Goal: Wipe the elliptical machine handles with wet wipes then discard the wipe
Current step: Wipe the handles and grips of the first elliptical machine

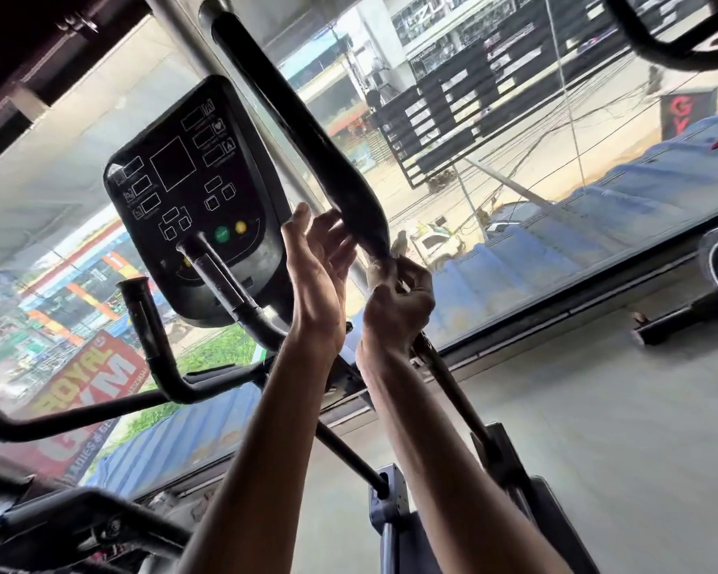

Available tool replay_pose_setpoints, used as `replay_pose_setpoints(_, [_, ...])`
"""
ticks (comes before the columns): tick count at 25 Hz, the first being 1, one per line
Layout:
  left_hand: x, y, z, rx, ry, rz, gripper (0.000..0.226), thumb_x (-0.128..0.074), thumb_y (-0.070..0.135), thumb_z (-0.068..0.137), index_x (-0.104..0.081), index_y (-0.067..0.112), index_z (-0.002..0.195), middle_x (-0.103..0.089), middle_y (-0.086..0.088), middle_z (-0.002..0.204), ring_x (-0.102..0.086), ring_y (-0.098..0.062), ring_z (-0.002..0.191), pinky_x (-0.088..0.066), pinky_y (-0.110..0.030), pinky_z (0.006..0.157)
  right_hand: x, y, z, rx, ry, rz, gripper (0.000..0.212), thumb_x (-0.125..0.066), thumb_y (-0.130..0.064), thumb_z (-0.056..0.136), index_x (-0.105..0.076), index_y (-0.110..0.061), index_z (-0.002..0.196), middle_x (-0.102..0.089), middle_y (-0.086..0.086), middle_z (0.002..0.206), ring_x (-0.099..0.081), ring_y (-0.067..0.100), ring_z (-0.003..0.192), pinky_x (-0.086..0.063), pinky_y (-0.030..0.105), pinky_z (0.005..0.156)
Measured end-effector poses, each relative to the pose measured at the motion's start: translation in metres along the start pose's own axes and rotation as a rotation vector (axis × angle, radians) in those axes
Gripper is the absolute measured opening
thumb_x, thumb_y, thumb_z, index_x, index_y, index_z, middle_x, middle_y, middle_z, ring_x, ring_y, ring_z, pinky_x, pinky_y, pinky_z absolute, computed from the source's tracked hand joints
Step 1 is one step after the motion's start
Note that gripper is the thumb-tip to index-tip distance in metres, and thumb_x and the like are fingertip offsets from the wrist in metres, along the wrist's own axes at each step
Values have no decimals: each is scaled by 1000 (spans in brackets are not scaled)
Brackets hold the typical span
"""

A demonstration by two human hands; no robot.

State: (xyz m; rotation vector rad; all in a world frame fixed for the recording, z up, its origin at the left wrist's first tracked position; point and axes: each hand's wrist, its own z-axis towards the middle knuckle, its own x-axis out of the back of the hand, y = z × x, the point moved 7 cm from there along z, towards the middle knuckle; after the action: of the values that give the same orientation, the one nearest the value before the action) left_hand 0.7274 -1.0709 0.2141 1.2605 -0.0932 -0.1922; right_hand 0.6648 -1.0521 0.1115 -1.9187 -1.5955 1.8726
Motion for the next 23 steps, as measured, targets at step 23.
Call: replay_pose_setpoints(23, [1,-11,8,-72,63,30,33,-37,25,110,-68,15,115,-76,-1,106,-68,-19,114,-50,-40,110,-1,49,24,-173,0,56,11,-77,-21,90,-74,-19,100,-76,-2,108,-70,14,107,-53,43,105])
